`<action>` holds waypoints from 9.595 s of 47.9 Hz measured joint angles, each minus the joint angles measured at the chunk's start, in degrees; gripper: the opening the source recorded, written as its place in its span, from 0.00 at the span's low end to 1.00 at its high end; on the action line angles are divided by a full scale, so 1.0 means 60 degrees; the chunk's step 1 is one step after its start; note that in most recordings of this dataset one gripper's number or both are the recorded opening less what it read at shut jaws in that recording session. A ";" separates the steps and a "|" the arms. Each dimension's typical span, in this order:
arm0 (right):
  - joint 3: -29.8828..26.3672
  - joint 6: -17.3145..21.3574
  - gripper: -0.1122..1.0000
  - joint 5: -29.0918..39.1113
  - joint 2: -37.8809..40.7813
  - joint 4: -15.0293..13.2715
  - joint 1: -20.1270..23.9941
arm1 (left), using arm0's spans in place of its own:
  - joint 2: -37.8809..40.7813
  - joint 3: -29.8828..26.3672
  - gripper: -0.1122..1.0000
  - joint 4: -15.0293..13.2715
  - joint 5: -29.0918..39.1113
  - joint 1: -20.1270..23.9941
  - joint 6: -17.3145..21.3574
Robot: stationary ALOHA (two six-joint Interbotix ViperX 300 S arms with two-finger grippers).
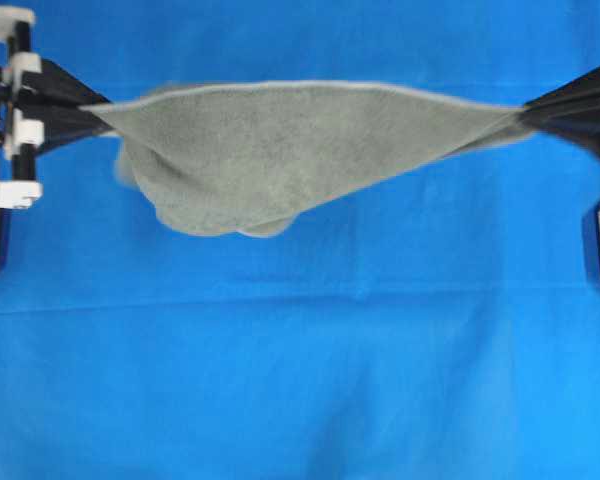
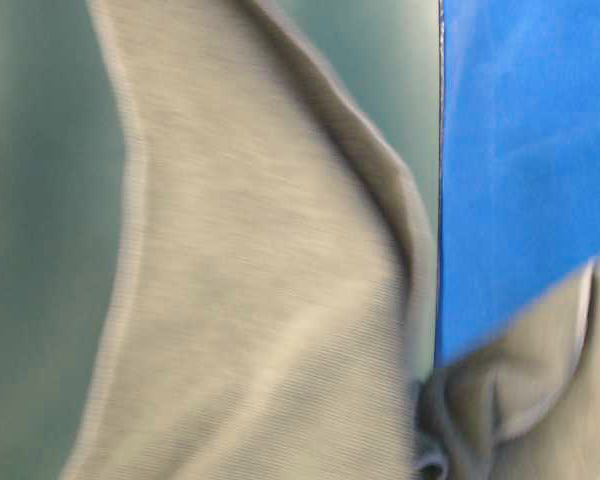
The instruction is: Fold a large towel.
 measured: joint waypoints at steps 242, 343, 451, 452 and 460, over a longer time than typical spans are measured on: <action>0.1260 0.6182 0.43 -0.1890 0.6914 -0.1113 0.4351 | 0.5039 0.3223 0.34 -0.0161 -0.3047 -0.3311 -0.2139; 0.2329 0.6035 0.12 -0.1787 0.7500 -0.3721 -0.0615 | 0.5947 0.3164 0.12 0.0044 -0.3413 0.1729 0.0894; -0.2183 0.6035 0.12 -0.2900 0.5742 -0.6211 -0.4497 | 0.5698 -0.3179 0.12 0.0000 -0.2813 -0.4556 -0.0381; -0.2271 0.6035 0.12 -0.2915 0.5845 -0.6211 -0.4497 | 0.5815 -0.3296 0.12 0.0000 -0.2813 -0.4570 -0.0381; -0.2490 0.6021 0.12 -0.2930 0.6094 -0.6226 -0.4497 | 0.6870 -0.4365 0.12 0.0015 -0.3003 -0.4556 -0.0381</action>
